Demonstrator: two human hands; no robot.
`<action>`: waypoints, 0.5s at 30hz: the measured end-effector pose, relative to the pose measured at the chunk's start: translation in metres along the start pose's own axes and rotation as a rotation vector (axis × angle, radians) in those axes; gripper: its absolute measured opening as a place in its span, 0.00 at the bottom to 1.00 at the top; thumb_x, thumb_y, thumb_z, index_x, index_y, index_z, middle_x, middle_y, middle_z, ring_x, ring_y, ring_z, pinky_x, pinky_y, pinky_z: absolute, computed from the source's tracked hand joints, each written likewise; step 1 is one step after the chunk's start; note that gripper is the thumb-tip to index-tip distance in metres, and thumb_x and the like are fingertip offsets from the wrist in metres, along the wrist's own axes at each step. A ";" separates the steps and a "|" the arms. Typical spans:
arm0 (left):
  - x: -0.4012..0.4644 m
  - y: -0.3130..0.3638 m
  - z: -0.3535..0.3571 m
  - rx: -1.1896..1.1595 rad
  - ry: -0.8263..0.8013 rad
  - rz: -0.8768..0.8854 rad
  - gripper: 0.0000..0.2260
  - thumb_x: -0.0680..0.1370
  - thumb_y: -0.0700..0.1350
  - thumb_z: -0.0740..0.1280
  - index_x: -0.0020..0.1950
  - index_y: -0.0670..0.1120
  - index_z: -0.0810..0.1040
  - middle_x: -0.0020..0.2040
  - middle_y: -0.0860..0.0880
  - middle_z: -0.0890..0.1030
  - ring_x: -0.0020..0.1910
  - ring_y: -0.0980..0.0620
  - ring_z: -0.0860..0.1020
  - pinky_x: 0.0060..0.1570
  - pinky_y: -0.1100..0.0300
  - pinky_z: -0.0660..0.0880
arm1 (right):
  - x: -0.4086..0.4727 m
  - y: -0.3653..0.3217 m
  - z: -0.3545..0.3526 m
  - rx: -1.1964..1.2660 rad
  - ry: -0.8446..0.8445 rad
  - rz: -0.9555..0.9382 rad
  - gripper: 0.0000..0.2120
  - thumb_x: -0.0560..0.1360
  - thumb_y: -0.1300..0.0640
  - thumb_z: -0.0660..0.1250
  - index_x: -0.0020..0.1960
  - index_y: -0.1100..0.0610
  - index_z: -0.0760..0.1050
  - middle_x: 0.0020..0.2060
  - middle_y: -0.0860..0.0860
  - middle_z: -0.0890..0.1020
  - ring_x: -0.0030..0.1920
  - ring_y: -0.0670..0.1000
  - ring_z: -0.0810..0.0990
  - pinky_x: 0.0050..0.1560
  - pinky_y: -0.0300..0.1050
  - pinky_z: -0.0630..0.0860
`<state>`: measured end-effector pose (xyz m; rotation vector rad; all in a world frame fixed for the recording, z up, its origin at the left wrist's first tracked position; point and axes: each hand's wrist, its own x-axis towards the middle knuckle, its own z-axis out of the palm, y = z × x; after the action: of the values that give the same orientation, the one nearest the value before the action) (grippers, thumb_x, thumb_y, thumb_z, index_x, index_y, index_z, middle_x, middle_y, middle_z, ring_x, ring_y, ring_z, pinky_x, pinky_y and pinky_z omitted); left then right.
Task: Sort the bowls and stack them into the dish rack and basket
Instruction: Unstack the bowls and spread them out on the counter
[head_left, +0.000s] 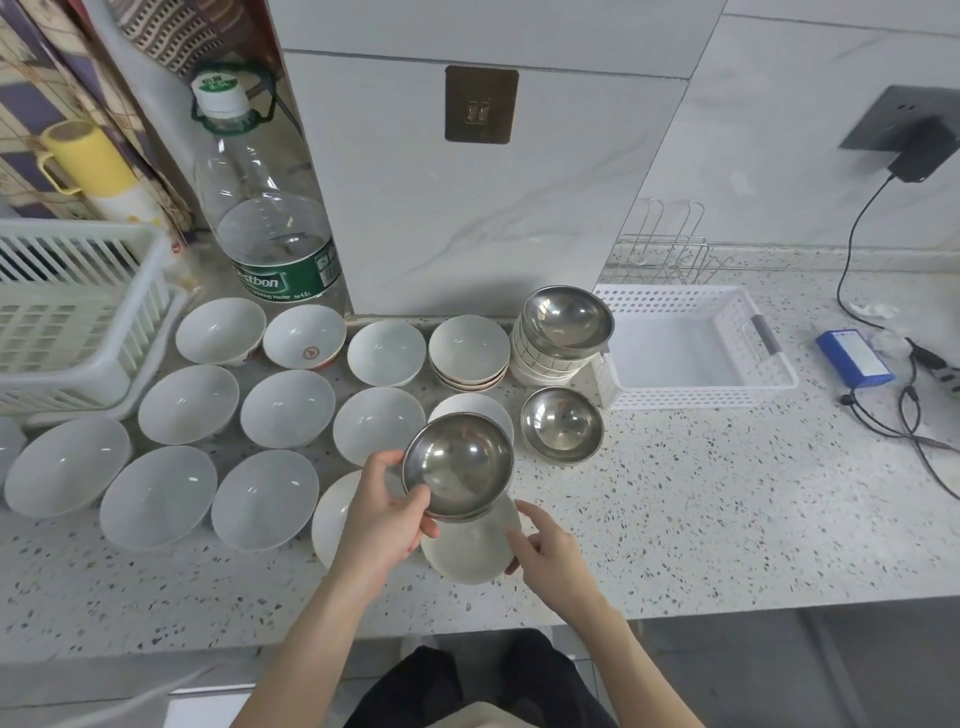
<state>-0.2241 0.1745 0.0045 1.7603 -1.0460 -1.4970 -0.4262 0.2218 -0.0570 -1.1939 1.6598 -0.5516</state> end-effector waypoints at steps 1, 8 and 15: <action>0.000 0.000 0.005 0.019 -0.018 0.004 0.17 0.77 0.39 0.63 0.57 0.60 0.68 0.28 0.43 0.82 0.18 0.56 0.69 0.19 0.65 0.64 | 0.001 0.003 -0.004 0.023 0.001 0.015 0.20 0.81 0.51 0.60 0.72 0.51 0.68 0.32 0.49 0.84 0.24 0.39 0.73 0.26 0.32 0.68; -0.008 0.006 0.074 0.249 -0.115 0.036 0.16 0.75 0.43 0.64 0.58 0.59 0.66 0.27 0.52 0.82 0.26 0.56 0.81 0.23 0.66 0.70 | 0.003 0.033 -0.073 0.170 0.132 0.106 0.11 0.82 0.54 0.58 0.60 0.50 0.76 0.32 0.49 0.85 0.20 0.43 0.64 0.22 0.36 0.64; -0.018 -0.002 0.132 0.349 -0.052 -0.007 0.19 0.78 0.47 0.64 0.65 0.60 0.62 0.31 0.50 0.83 0.30 0.58 0.82 0.29 0.63 0.73 | 0.006 0.040 -0.128 0.168 0.035 0.009 0.10 0.78 0.45 0.63 0.53 0.46 0.80 0.33 0.50 0.85 0.30 0.44 0.77 0.29 0.37 0.71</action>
<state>-0.3545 0.1977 -0.0127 1.9662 -1.3972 -1.4364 -0.5588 0.2109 -0.0375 -1.0591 1.6136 -0.6951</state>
